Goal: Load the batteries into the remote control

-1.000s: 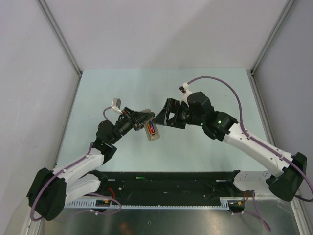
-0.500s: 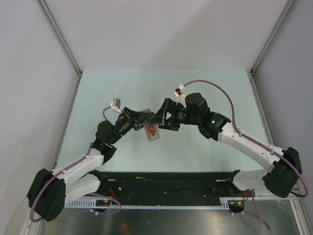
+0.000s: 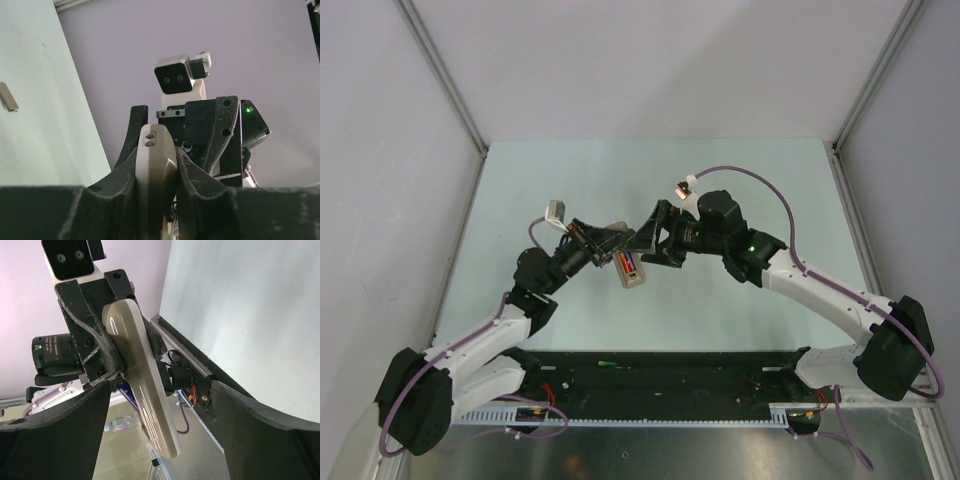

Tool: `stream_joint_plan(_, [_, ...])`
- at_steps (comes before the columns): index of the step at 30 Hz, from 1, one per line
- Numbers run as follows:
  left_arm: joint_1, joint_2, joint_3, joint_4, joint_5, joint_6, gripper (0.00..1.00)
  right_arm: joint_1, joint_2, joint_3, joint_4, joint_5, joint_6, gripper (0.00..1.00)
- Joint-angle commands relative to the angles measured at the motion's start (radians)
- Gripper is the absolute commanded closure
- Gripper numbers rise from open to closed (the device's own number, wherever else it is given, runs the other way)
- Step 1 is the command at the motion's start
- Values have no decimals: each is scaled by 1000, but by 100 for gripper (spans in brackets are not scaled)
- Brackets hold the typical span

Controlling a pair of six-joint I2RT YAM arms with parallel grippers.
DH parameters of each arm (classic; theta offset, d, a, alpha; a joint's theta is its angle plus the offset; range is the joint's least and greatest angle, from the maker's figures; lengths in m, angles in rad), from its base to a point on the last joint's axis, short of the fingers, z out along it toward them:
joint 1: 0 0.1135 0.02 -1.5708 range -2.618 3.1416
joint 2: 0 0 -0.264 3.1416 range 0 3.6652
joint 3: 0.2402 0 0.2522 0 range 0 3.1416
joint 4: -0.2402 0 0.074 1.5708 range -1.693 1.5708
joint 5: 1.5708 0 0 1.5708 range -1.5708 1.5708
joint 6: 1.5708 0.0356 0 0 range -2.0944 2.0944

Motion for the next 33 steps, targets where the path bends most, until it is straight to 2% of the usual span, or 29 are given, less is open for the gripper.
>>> stream_joint_plan(1, [-4, -29, 1, 49, 11, 15, 100, -8, 3, -8, 51, -17, 25, 14])
stream_joint_plan(20, [-6, -46, 6, 49, 2, 14, 100, -10, 9, -46, 80, -15, 57, 17])
stream_joint_plan(33, [-4, -64, 43, 58, -3, 0, 100, -3, 6, -95, 140, -31, 88, 26])
